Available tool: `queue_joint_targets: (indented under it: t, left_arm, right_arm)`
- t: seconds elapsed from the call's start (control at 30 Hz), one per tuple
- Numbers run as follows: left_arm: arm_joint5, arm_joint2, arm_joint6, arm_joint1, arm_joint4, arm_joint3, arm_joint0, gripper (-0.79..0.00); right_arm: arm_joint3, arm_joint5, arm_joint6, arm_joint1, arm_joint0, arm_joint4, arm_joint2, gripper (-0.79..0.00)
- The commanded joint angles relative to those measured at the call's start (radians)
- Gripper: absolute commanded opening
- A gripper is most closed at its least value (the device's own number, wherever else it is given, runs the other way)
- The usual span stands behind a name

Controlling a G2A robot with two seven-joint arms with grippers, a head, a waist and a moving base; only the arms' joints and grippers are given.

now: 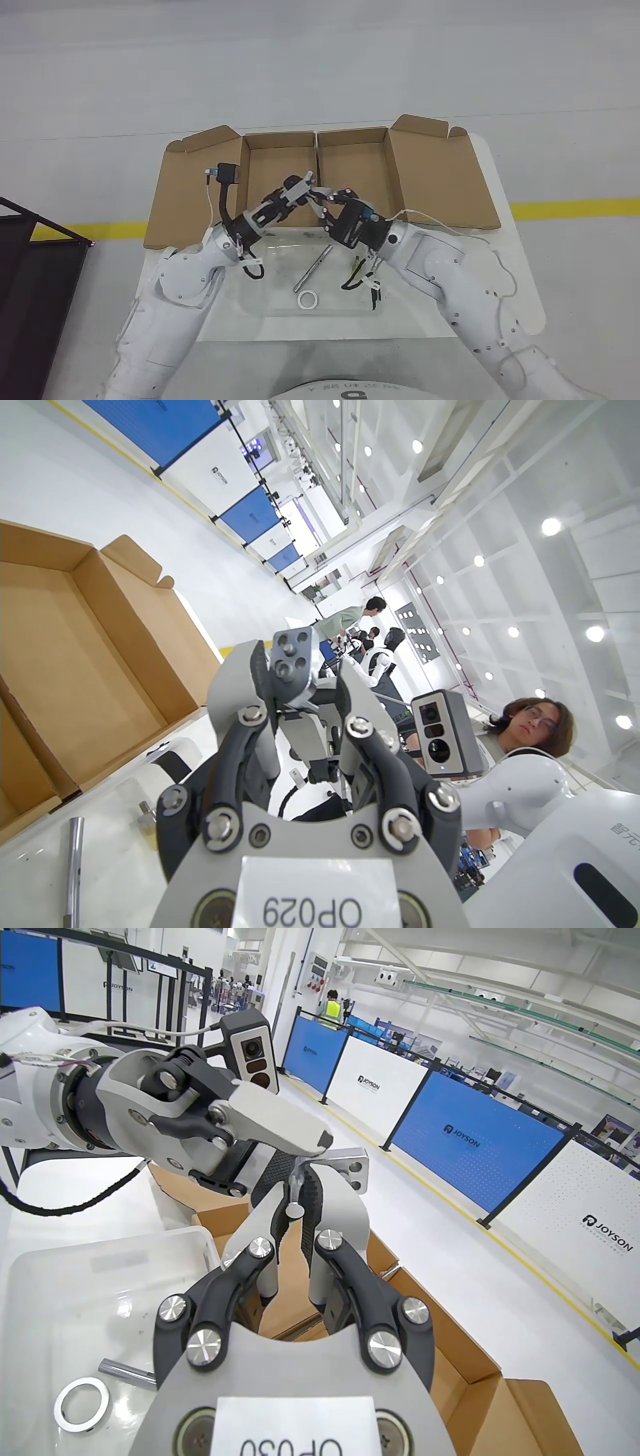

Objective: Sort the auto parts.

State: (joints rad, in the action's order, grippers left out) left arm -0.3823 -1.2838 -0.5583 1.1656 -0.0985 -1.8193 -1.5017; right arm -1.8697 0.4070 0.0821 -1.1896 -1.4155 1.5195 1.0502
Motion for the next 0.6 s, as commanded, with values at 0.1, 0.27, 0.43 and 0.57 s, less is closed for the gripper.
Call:
queue_joint_targets:
  t: [0.1, 0.27, 0.43, 0.57]
  left_arm:
    - [0.001, -0.001, -0.005, -0.001, -0.002, 0.0, 0.003, 0.0]
    - [0.002, -0.002, -0.006, -0.002, -0.004, 0.005, 0.01, 0.0]
    - [0.002, -0.018, 0.01, -0.004, -0.003, 0.032, 0.019, 0.0]
    - [-0.005, -0.05, 0.025, -0.007, -0.01, 0.041, 0.012, 0.0]
  right_arm:
    - [0.004, -0.002, 0.005, 0.0, 0.0, -0.005, 0.002, -0.785]
    - [0.005, -0.009, 0.008, 0.0, 0.002, -0.008, 0.007, -0.785]
    - [0.006, -0.034, 0.021, 0.004, -0.01, -0.04, 0.064, -0.785]
    - [0.055, -0.077, 0.017, 0.013, -0.037, -0.124, 0.171, -0.785]
